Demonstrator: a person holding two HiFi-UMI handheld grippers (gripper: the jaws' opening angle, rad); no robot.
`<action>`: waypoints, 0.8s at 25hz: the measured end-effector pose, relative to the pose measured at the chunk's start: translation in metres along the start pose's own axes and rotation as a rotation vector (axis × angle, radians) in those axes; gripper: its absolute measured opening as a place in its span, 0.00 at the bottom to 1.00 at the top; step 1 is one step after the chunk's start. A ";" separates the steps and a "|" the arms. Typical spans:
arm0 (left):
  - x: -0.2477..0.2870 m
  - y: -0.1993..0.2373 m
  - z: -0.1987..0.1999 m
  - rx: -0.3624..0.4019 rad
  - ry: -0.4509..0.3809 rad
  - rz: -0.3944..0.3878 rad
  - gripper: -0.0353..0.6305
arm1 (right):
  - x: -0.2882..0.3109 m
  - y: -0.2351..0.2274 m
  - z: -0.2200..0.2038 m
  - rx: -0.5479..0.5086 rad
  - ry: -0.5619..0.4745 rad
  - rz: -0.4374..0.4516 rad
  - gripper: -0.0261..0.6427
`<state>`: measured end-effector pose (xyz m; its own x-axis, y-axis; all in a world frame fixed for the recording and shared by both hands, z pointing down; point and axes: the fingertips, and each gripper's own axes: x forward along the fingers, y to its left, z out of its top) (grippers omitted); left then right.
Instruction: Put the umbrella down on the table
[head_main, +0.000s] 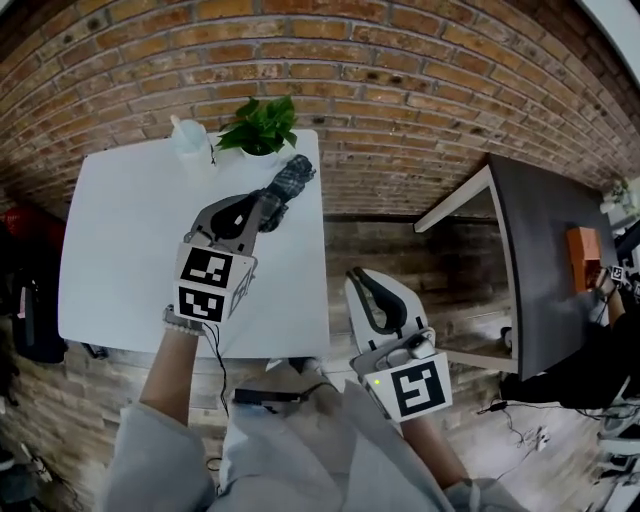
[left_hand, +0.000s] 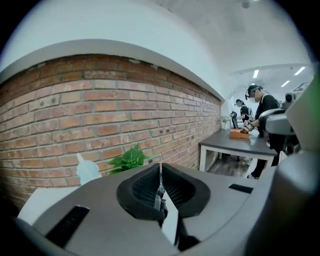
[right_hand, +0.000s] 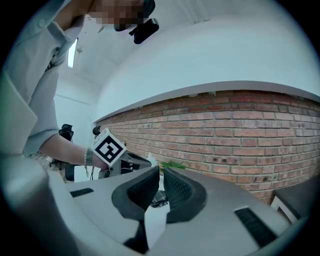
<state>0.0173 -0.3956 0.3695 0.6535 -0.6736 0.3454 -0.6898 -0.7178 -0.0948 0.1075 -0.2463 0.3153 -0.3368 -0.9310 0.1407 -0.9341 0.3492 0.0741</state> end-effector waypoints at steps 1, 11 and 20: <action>-0.011 -0.003 0.005 0.001 -0.019 0.004 0.10 | -0.002 0.004 0.002 -0.005 -0.010 0.007 0.12; -0.105 -0.038 0.019 -0.036 -0.113 0.054 0.10 | -0.032 0.013 0.013 -0.028 -0.034 0.020 0.12; -0.147 -0.059 0.017 0.004 -0.117 0.075 0.09 | -0.037 0.026 0.011 -0.032 -0.036 0.061 0.12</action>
<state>-0.0329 -0.2573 0.3083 0.6321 -0.7413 0.2256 -0.7372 -0.6650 -0.1197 0.0943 -0.2037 0.3007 -0.3976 -0.9109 0.1104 -0.9077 0.4080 0.0976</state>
